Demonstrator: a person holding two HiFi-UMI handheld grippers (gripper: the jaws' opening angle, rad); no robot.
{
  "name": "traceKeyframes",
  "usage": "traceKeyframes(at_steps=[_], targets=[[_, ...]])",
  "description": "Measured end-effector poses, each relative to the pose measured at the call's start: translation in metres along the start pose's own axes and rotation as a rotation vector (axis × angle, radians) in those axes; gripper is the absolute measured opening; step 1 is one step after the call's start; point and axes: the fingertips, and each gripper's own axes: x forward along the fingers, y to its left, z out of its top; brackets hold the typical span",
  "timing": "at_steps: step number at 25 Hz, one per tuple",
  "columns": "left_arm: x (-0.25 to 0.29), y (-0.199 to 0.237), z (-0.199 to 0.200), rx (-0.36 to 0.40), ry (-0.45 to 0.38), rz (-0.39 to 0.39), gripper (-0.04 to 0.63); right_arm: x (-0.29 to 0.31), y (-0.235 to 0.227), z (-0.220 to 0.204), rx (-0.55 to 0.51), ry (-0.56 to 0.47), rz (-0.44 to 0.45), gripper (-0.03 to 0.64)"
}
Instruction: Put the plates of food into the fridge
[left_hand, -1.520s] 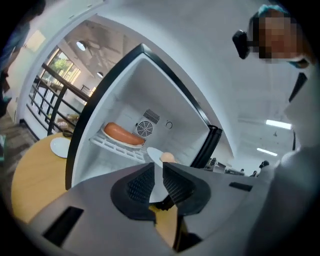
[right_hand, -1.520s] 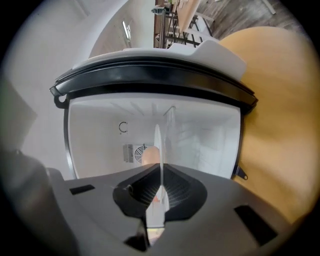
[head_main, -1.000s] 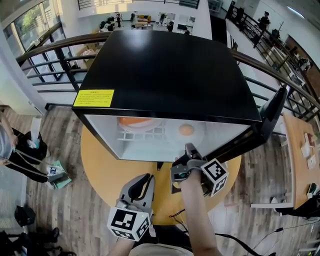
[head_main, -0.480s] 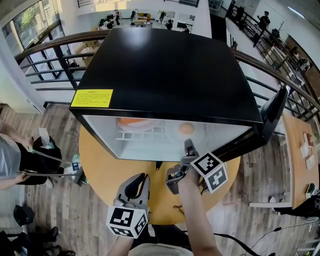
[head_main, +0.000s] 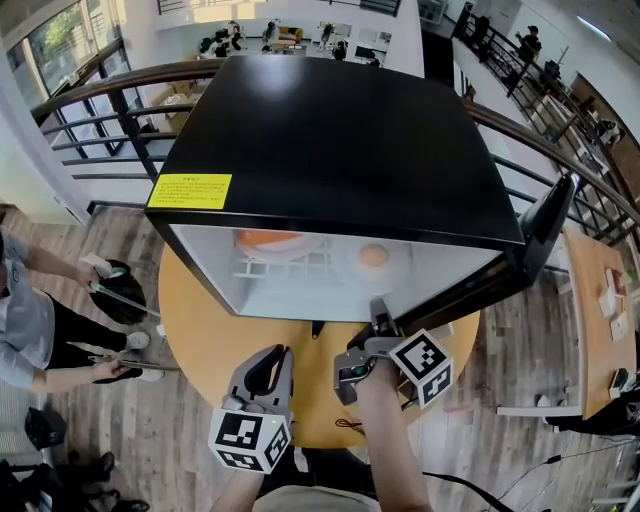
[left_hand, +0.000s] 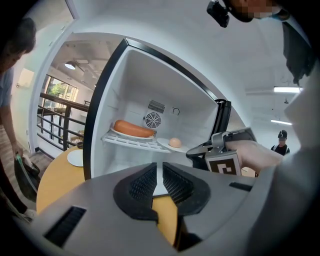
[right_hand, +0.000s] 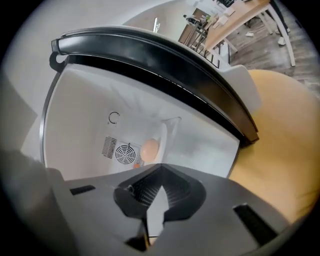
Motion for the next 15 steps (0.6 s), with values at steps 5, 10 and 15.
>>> traceKeyframes(at_steps=[5,10,15], targets=[[-0.002,-0.002,-0.001,0.004,0.001,-0.001,0.040,0.011,-0.003,0.001,0.034,0.004,0.004,0.011],[-0.003,0.001,-0.003,0.005,0.006,0.005,0.040,0.028,0.001,0.004,0.052,0.018,0.009,0.011],[-0.002,0.007,-0.004,0.001,-0.002,0.019,0.040,0.032,0.010,0.008,-0.044,0.008,0.045,0.011]])
